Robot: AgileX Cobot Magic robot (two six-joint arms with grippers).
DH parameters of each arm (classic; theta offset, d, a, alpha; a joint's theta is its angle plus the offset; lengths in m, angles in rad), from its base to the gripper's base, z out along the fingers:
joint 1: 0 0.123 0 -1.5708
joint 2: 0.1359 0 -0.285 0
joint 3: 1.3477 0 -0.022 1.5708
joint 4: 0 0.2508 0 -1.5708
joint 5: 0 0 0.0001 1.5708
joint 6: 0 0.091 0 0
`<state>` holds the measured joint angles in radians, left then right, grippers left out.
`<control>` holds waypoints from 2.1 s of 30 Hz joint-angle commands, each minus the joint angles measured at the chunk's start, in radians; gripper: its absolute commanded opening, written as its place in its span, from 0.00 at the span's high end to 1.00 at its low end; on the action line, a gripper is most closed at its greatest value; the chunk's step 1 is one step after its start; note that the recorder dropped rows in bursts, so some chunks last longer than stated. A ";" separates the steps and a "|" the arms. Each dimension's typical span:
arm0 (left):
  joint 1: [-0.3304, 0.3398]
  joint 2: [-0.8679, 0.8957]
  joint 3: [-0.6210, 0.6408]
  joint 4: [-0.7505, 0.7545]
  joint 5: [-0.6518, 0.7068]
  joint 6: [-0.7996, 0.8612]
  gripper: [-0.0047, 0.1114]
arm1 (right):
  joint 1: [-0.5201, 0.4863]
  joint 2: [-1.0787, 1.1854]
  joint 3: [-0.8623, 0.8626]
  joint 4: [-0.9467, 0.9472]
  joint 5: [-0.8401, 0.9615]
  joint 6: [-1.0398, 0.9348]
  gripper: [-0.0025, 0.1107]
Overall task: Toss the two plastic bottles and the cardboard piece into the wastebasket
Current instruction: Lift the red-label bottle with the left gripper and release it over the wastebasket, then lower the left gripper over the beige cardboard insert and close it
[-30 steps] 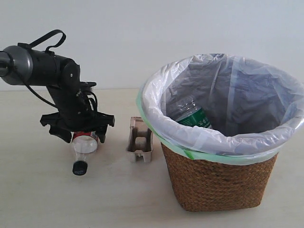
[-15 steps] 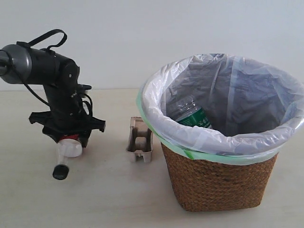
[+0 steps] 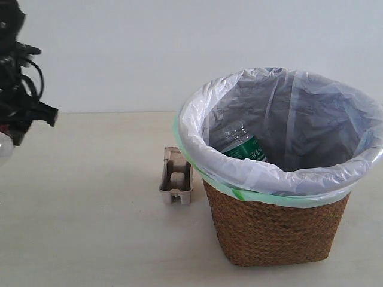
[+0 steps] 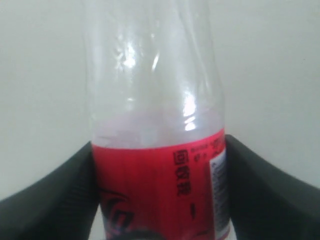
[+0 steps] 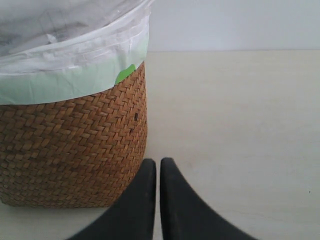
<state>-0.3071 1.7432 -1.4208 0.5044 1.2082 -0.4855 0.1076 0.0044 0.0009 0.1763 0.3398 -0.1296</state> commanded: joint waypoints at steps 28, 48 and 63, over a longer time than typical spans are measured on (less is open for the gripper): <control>0.214 -0.317 0.402 -1.389 -0.363 1.061 0.91 | -0.005 -0.004 -0.001 -0.005 -0.005 -0.004 0.98; 0.030 -0.135 -0.083 -1.274 -0.246 0.813 0.19 | -0.005 -0.004 -0.001 -0.005 -0.005 -0.004 0.98; 0.030 -0.049 -0.004 -0.855 -0.325 0.624 0.19 | -0.005 -0.004 -0.001 -0.005 -0.005 -0.004 0.98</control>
<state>-0.2702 1.6417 -1.4421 -0.3850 0.9106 0.1599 0.1076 0.0044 0.0009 0.1763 0.3398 -0.1296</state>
